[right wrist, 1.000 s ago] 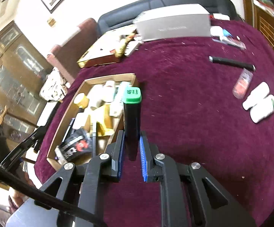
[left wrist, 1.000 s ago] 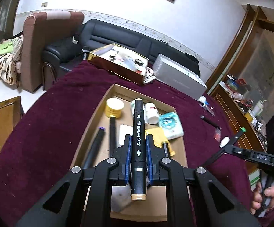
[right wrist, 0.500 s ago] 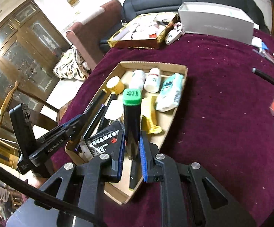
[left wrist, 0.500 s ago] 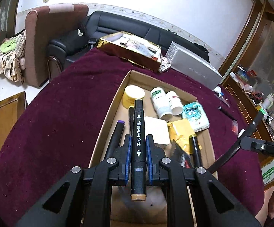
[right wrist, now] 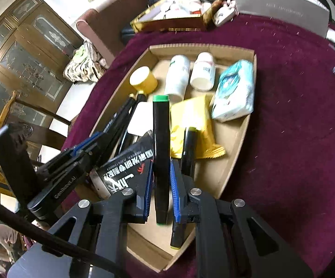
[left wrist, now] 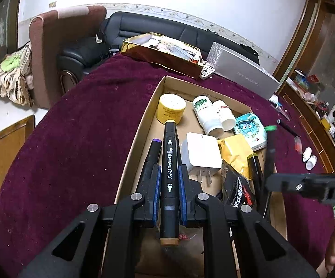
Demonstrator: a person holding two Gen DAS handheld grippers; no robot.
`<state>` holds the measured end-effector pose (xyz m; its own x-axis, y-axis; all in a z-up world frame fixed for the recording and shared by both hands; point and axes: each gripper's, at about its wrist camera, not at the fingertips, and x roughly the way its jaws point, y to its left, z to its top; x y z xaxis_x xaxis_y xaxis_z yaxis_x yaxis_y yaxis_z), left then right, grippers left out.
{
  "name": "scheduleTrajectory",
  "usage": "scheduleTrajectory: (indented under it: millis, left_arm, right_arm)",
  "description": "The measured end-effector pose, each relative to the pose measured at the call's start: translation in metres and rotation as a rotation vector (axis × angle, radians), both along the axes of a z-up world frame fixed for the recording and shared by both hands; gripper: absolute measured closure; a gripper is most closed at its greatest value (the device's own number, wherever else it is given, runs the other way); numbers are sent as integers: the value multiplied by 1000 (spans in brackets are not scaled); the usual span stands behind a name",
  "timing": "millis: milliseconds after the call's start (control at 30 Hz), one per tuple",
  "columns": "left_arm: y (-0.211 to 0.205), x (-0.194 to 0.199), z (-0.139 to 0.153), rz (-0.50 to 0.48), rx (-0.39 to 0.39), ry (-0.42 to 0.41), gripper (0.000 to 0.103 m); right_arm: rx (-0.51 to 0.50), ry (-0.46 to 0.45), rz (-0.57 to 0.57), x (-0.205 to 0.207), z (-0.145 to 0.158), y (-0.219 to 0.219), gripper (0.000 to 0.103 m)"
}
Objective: Organize objects
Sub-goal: 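Carry both markers into the tray and open both tools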
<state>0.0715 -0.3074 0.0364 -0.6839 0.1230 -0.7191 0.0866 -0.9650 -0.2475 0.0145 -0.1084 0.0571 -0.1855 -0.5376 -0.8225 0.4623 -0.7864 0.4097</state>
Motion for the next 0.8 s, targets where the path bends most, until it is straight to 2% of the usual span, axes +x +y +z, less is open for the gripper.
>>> scheduleTrajectory:
  millis: [333, 533, 633, 700, 733, 800]
  left_arm:
    - [7, 0, -12, 1, -78, -28, 91]
    - [5, 3, -6, 7, -24, -22, 91]
    - [4, 10, 4, 14, -13, -5, 84]
    - [4, 14, 13, 24, -11, 9, 63]
    - [3, 17, 18, 31, -9, 19, 60]
    - [2, 23, 25, 42, -6, 33, 59]
  right_arm:
    - [46, -25, -11, 10, -22, -4, 90]
    - [68, -29, -19, 13, -30, 1, 88]
    - [75, -18, -11, 18, -29, -2, 88]
    - [69, -9, -8, 22, -27, -3, 78]
    - [59, -3, -9, 23, -26, -2, 74]
    - [24, 10, -9, 27, -19, 1, 58]
